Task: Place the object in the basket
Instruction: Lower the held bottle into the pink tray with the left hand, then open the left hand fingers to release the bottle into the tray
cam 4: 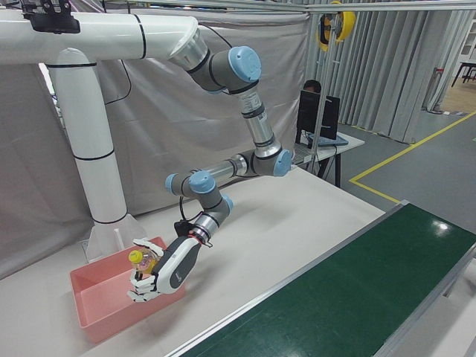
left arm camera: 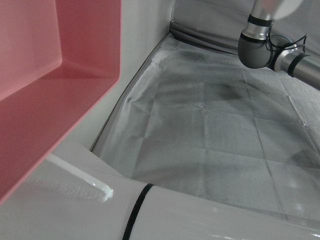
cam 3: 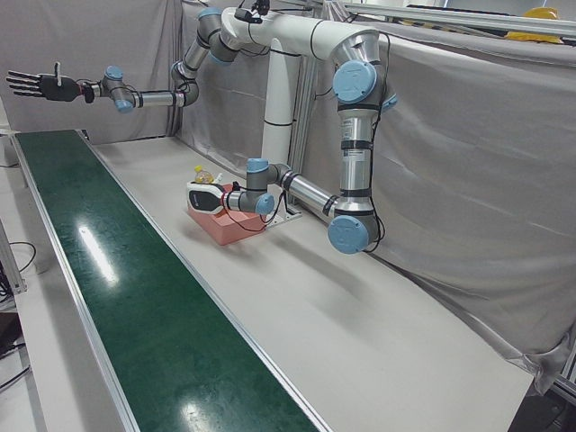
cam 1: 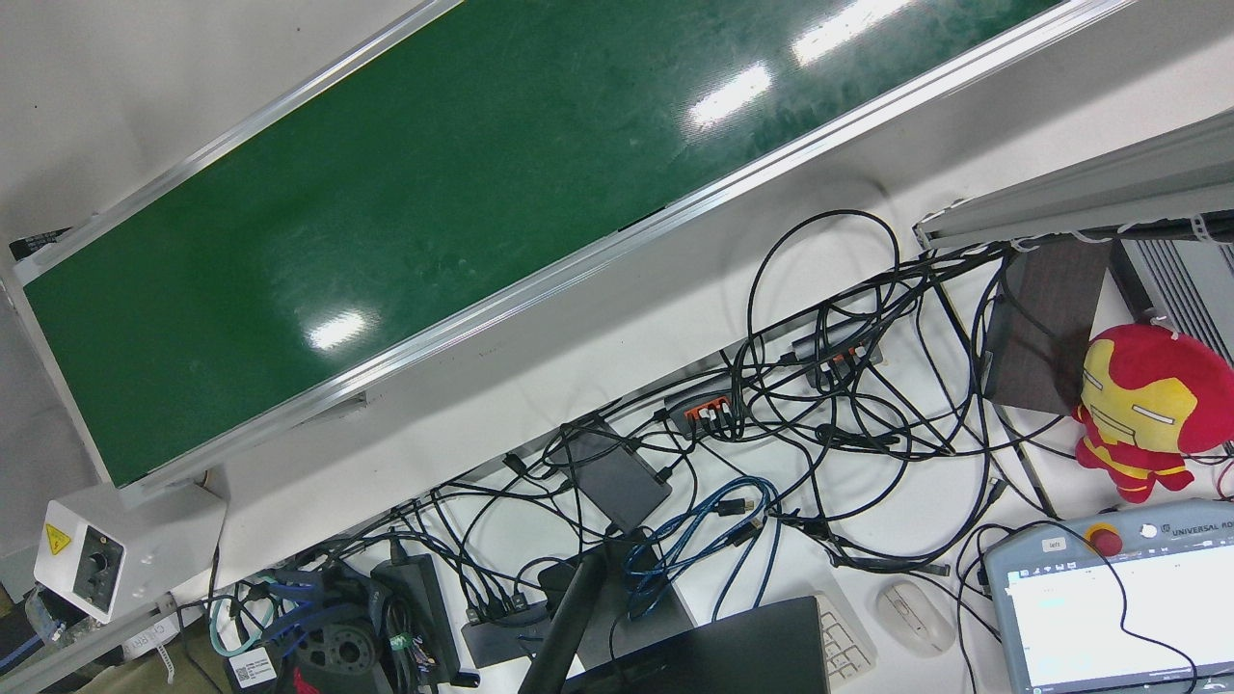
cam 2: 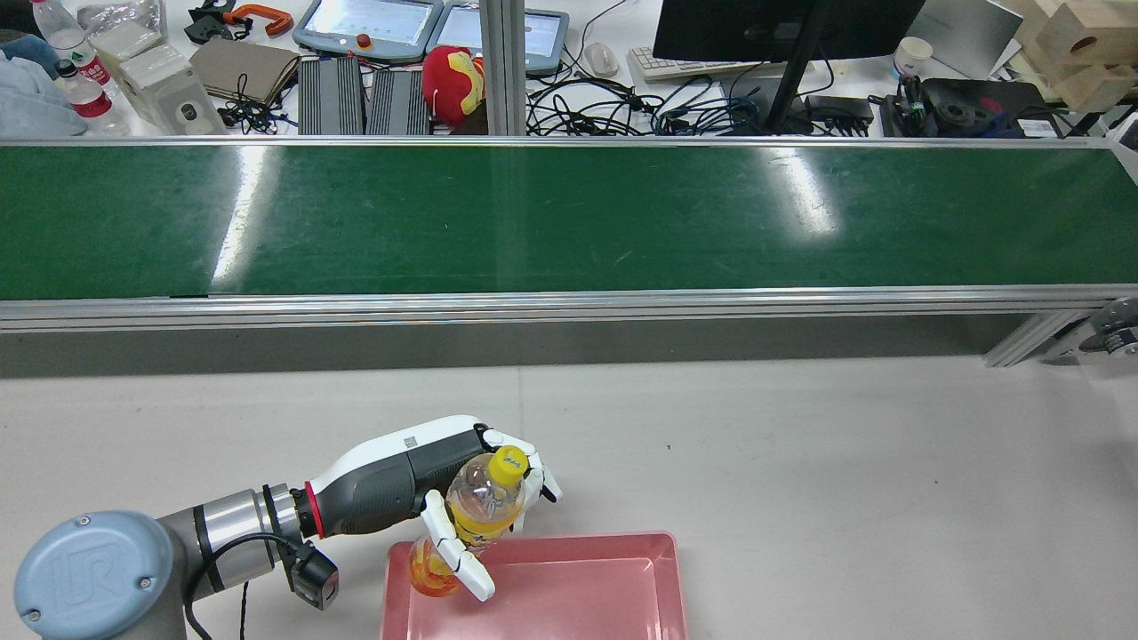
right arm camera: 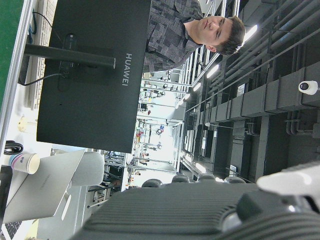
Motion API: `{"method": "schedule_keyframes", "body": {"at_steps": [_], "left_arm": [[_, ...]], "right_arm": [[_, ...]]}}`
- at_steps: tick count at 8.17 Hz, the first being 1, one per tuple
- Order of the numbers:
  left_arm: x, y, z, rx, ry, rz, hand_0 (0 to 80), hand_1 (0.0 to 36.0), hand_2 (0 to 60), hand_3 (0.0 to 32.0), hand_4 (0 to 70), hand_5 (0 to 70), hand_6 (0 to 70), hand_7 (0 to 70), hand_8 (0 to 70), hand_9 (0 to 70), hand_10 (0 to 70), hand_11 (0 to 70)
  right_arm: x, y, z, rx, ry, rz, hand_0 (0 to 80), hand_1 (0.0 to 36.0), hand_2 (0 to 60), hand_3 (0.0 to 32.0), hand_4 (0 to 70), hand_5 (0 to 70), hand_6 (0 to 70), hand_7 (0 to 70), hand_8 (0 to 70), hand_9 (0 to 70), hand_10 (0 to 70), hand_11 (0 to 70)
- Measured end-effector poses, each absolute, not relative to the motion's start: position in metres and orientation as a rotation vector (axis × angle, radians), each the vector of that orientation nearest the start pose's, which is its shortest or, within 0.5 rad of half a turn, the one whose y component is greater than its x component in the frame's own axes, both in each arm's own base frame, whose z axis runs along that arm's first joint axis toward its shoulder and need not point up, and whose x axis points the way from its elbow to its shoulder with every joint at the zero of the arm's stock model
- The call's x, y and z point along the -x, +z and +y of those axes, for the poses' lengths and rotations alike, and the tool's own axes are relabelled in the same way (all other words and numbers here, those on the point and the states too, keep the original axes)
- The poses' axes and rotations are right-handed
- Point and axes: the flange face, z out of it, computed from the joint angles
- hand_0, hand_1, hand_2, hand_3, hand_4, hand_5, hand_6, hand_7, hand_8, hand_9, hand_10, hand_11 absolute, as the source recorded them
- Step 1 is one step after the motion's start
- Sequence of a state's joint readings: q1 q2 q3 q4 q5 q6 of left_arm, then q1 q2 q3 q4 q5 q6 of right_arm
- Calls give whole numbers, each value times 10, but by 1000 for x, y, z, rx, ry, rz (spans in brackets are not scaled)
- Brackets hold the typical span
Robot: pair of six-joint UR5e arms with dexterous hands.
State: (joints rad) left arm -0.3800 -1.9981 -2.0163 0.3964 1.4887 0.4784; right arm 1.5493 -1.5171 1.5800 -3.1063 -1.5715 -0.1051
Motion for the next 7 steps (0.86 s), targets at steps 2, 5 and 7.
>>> {"method": "schedule_keyframes", "body": {"at_steps": [2, 5, 7], "left_arm": [[-446, 302, -346, 689, -979, 2082, 524, 130, 0, 0, 18, 118, 0, 10, 58, 70, 107, 174], [-438, 306, -348, 679, -986, 2081, 526, 129, 0, 0, 3, 89, 0, 0, 37, 39, 78, 133], [-432, 299, -344, 688, -970, 2098, 546, 149, 0, 0, 14, 94, 0, 0, 36, 37, 68, 120]], "right_arm": [[-122, 652, -526, 98, -2165, 2392, 0, 0, 0, 0, 0, 0, 0, 0, 0, 0, 0, 0], [-122, 652, -526, 99, -2165, 2391, 0, 0, 0, 0, 0, 0, 0, 0, 0, 0, 0, 0], [-122, 652, -526, 99, -2165, 2391, 0, 0, 0, 0, 0, 0, 0, 0, 0, 0, 0, 0]]}}
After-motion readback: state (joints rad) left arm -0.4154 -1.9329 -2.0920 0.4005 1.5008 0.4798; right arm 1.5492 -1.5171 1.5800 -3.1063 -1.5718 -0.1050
